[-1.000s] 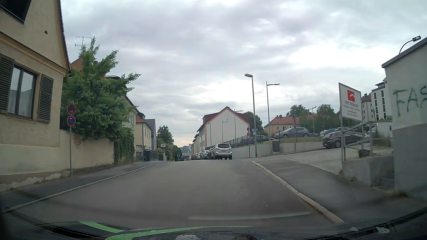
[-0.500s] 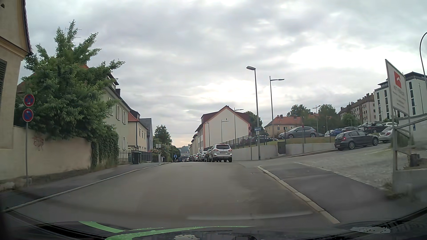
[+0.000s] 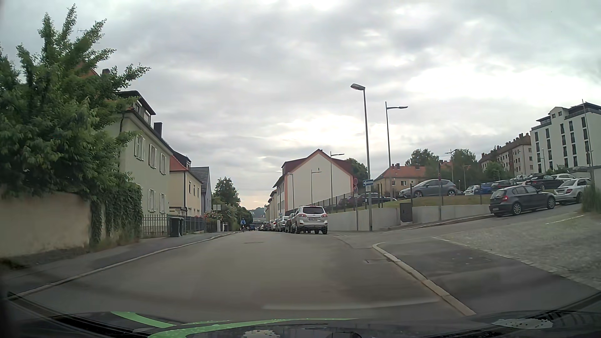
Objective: Follow the waypoints while adhering to traffic rules and regulations
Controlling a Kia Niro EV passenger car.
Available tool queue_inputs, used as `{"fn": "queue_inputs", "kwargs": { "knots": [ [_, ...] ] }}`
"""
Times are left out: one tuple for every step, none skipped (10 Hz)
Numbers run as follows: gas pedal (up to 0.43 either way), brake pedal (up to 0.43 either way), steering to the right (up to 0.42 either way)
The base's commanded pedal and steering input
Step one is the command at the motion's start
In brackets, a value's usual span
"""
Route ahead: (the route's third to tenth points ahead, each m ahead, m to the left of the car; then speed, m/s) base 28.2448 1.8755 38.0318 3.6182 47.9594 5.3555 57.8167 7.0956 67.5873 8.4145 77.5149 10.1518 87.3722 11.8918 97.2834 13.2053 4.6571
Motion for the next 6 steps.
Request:
{"fn": "queue_inputs", "kwargs": {
  "knots": [
    [0.0, 0.0, 0.0],
    [0.0, 0.0, 0.0],
    [0.0, 0.0, -0.001],
    [0.0, 0.0, 0.0],
    [0.0, 0.0, -0.002],
    [0.0, 0.0, -0.004]
  ]
}}
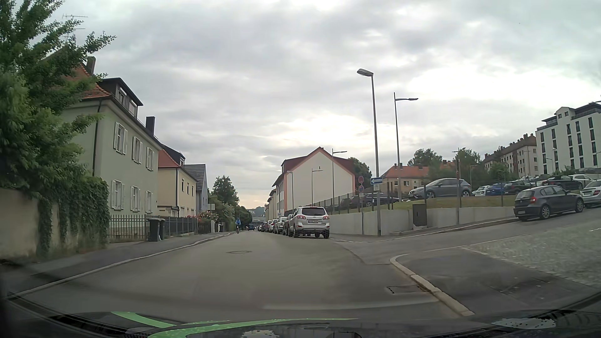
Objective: Follow the waypoints while adhering to traffic rules and regulations
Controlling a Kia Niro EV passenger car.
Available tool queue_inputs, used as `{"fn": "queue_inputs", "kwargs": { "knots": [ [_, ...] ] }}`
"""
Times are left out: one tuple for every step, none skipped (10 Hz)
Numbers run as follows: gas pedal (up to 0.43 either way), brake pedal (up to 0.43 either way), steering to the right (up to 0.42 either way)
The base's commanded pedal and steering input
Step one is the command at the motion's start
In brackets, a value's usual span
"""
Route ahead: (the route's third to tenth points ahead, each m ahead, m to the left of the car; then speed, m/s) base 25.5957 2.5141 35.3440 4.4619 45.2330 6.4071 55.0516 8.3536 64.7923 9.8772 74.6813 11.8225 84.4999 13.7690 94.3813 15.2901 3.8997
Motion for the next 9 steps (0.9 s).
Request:
{"fn": "queue_inputs", "kwargs": {
  "knots": [
    [0.0, 0.0, -0.005],
    [0.0, 0.0, -0.006],
    [0.0, 0.0, -0.006],
    [0.0, 0.0, -0.006],
    [0.0, 0.0, -0.009],
    [0.0, 0.0, -0.012],
    [0.0, 0.0, -0.015],
    [0.0, 0.0, -0.015],
    [0.0, 0.0, -0.016]
  ]
}}
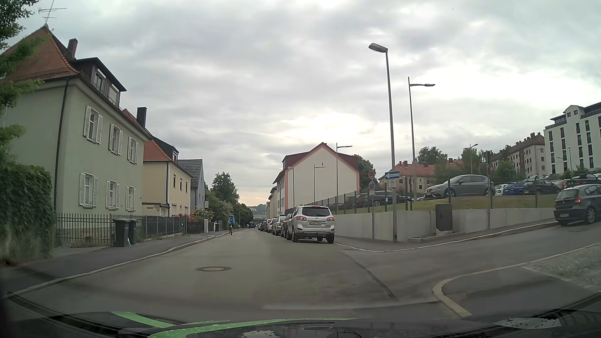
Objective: Follow the waypoints while adhering to traffic rules and regulations
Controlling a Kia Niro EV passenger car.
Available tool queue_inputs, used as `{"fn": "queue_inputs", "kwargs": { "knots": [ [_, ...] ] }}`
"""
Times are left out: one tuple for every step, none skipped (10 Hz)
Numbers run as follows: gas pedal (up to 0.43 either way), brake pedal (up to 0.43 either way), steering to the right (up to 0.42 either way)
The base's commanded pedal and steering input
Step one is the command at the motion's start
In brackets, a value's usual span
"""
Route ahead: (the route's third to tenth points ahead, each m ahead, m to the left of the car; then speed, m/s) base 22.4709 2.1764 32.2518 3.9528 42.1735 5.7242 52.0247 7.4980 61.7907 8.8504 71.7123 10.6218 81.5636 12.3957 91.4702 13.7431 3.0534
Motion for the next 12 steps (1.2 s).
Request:
{"fn": "queue_inputs", "kwargs": {
  "knots": [
    [0.0, 0.0, -0.016],
    [0.0, 0.0, -0.016],
    [0.0, 0.0, -0.016],
    [0.0, 0.0, -0.018],
    [0.0, 0.0, -0.02],
    [0.0, 0.0, -0.023],
    [0.0, 0.0, -0.025],
    [0.0, 0.0, -0.025],
    [0.0, 0.0, -0.025],
    [0.0, 0.0, -0.025],
    [0.0, 0.0, -0.025],
    [0.0, 0.0, -0.025]
  ]
}}
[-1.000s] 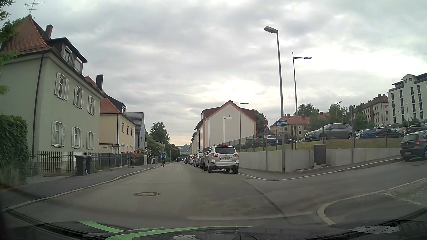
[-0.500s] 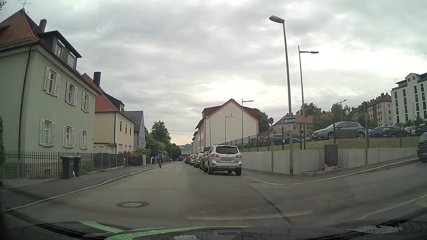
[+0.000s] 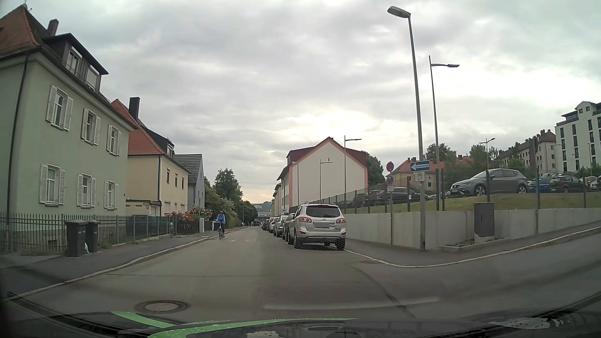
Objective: Follow the waypoints while adhering to traffic rules and regulations
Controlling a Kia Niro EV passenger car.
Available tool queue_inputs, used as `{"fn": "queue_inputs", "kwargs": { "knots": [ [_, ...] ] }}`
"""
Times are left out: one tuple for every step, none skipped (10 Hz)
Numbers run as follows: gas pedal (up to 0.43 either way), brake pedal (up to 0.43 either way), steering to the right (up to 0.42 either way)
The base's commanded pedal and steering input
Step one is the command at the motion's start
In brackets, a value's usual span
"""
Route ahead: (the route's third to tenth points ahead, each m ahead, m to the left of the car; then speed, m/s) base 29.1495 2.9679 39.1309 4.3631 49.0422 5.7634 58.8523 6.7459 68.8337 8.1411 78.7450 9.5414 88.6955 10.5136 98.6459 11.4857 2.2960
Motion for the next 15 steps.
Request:
{"fn": "queue_inputs", "kwargs": {
  "knots": [
    [0.0, 0.0, -0.026],
    [0.0, 0.012, -0.028],
    [0.0, 0.122, -0.029],
    [0.0, 0.128, -0.029],
    [0.0, 0.146, -0.029],
    [0.0, 0.146, -0.029],
    [0.0, 0.152, -0.029],
    [0.0, 0.171, -0.029],
    [0.0, 0.177, -0.029],
    [0.0, 0.177, -0.029],
    [0.0, 0.183, -0.029],
    [0.0, 0.183, -0.029],
    [0.0, 0.177, -0.03],
    [0.0, 0.177, -0.029],
    [0.0, 0.152, -0.03]
  ]
}}
